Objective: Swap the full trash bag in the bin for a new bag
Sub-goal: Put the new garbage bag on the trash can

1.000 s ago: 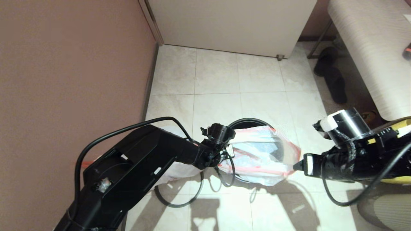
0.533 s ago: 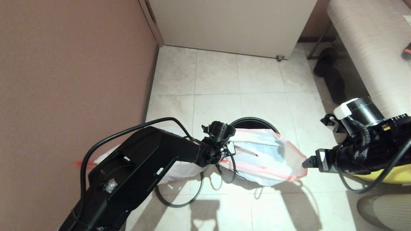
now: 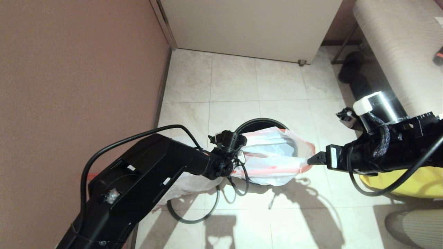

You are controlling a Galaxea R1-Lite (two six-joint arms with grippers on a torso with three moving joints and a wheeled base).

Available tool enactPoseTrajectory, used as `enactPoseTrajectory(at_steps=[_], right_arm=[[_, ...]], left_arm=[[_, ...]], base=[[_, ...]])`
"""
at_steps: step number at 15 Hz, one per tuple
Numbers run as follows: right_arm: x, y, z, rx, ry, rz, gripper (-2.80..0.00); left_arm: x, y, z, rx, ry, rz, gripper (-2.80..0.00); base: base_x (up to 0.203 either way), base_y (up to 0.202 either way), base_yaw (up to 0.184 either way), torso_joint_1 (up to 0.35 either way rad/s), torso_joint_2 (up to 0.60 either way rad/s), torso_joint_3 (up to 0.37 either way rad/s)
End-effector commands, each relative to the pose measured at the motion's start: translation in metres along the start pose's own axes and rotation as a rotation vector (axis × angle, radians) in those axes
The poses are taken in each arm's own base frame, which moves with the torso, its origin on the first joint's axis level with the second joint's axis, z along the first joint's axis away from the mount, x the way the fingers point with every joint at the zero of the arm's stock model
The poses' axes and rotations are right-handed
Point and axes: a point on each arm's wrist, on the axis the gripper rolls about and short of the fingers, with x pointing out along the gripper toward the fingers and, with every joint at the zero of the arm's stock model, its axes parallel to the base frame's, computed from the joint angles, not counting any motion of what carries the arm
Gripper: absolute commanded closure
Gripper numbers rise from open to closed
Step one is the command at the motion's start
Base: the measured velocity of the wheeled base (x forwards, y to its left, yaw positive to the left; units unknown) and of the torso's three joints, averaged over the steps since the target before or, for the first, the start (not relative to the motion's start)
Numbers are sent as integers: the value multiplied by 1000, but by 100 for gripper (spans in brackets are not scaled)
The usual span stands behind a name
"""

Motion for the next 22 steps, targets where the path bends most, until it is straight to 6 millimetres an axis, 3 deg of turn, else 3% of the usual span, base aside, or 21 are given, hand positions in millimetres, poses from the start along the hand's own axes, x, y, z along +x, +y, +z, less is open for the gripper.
enactPoseTrajectory(at_steps=[1,5,9,13,15,17,22], right_arm=[[9,8,0,-13,6,16,0],[11,18,-10,-20,46,24,0],[44,26,-14,-35,99,-2,0],[14,34,-10,-27,37,44,0],[-5,38,2,-18,-31,83,0],[-11,44,13,-12,-71,107,0],[58,59,18,-41,12,61,0]], left_arm=[[-7,1,11,-36,-19,-4,0],[-8,-2,11,-36,-23,-13,0],[-10,-3,14,-41,-29,-18,0],[-9,-2,13,-39,-27,-16,0],[-8,-2,11,-38,-24,-14,0],[-8,-3,10,-35,-22,-15,0],[-9,-3,10,-34,-21,-17,0]], base=[[0,0,0,0,0,0],[0,0,0,0,0,0],[0,0,0,0,0,0],[0,0,0,0,0,0],[0,0,0,0,0,0],[0,0,0,0,0,0],[0,0,0,0,0,0]])
